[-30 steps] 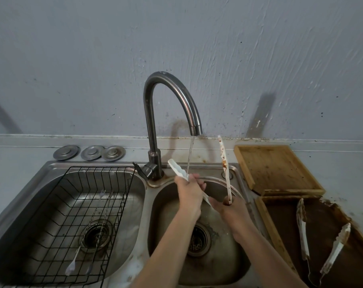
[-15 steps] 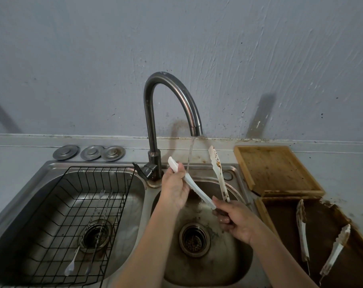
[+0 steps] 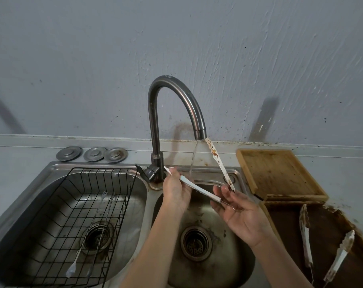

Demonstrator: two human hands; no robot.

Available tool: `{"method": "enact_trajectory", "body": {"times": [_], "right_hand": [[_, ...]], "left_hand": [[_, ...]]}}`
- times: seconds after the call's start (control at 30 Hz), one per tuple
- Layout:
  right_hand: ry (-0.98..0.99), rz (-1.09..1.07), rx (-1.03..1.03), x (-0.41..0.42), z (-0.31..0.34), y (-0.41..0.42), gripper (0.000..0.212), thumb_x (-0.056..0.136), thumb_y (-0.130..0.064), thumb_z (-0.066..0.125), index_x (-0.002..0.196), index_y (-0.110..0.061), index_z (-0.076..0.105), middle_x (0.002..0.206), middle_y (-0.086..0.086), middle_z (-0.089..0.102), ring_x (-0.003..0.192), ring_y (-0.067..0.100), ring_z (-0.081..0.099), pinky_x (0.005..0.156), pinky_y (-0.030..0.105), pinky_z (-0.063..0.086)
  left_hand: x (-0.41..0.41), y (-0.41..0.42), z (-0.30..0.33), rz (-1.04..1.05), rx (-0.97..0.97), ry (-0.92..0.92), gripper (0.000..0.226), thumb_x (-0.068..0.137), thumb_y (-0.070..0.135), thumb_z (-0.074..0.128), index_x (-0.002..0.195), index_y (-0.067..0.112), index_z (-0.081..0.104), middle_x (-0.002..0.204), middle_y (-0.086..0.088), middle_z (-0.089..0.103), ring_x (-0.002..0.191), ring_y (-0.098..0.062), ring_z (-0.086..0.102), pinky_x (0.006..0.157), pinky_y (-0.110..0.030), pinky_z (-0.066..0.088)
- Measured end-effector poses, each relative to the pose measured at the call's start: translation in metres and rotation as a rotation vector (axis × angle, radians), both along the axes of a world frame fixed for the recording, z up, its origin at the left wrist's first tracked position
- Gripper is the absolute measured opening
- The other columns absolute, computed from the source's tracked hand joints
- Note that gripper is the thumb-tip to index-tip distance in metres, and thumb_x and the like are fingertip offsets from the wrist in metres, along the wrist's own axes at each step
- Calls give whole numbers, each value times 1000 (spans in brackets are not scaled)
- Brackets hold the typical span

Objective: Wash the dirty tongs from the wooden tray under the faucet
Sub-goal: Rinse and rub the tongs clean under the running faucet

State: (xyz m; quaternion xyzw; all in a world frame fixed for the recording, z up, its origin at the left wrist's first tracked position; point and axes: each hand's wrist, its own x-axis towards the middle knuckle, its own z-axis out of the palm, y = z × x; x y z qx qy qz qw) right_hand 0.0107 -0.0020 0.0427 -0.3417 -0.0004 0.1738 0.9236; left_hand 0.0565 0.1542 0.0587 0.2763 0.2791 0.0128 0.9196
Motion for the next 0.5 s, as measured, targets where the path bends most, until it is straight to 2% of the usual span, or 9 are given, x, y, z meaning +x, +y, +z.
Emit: {"method": "enact_trajectory", "body": {"times": [0.1,0.17,0.23,0.27,0.3,0.33,0.4,0.43,0.5], "right_hand": [[101,-39,133,5,0,5,54,35,-12,94,80,-4,64,66,4,65,66,20,66,70,42,58],[121,-63,201,9,5,15,54,38,-6,91,78,-5,54,58,1,57,53,16,58,61,37,57],[145,-104,243,13,11,26,39,55,0,78,75,-9,46,49,0,50,44,13,50,51,28,52],[160,-132,251,15,14,29,25,66,-1,64,75,-10,43,45,-1,46,40,12,47,46,25,49],[171,-151,262,16,16,29,14,71,-2,52,76,-10,42,43,-2,44,37,11,44,43,23,46],[166,-155,281,17,18,28,10,72,-2,51,76,-9,44,43,-3,44,36,10,41,40,22,44],[127,-126,291,17,19,22,19,65,1,66,72,-7,51,44,-3,44,37,9,39,40,22,42],[112,-109,250,17,18,19,20,67,0,67,70,-9,50,44,-3,44,37,9,39,40,22,41],[71,-100,119,18,19,16,14,78,-6,52,70,-12,42,43,-4,42,38,9,38,42,21,40]], "left_hand": [[0,-2,-3,1,-22,-10,33,100,13,40,129,1,46,73,-3,41,61,-12,43,62,-26,45],[-6,-11,-2,-47,-45,-39,27,99,7,39,125,4,47,79,-5,44,66,-13,46,62,-26,48],[-17,-25,1,-166,-51,-82,18,99,3,36,109,9,49,77,-8,46,62,-15,51,50,-25,52],[-21,-30,1,-215,-49,-112,17,99,3,36,105,10,50,75,-9,48,58,-15,54,47,-24,53],[-23,-32,1,-249,-39,-144,16,98,2,38,103,10,50,73,-10,50,57,-15,57,49,-24,55],[-23,-31,0,-277,-8,-173,13,96,1,41,102,8,51,74,-10,53,59,-15,60,53,-24,57],[-21,-21,-4,-355,92,-203,7,93,1,48,94,3,55,77,-13,59,64,-15,66,60,-23,58],[-20,-15,-6,-384,129,-194,7,92,2,51,90,0,57,80,-15,62,65,-16,68,61,-23,58],[-18,-7,-8,-372,162,-141,11,92,3,52,92,-5,59,84,-19,63,66,-16,69,62,-24,59]]}}
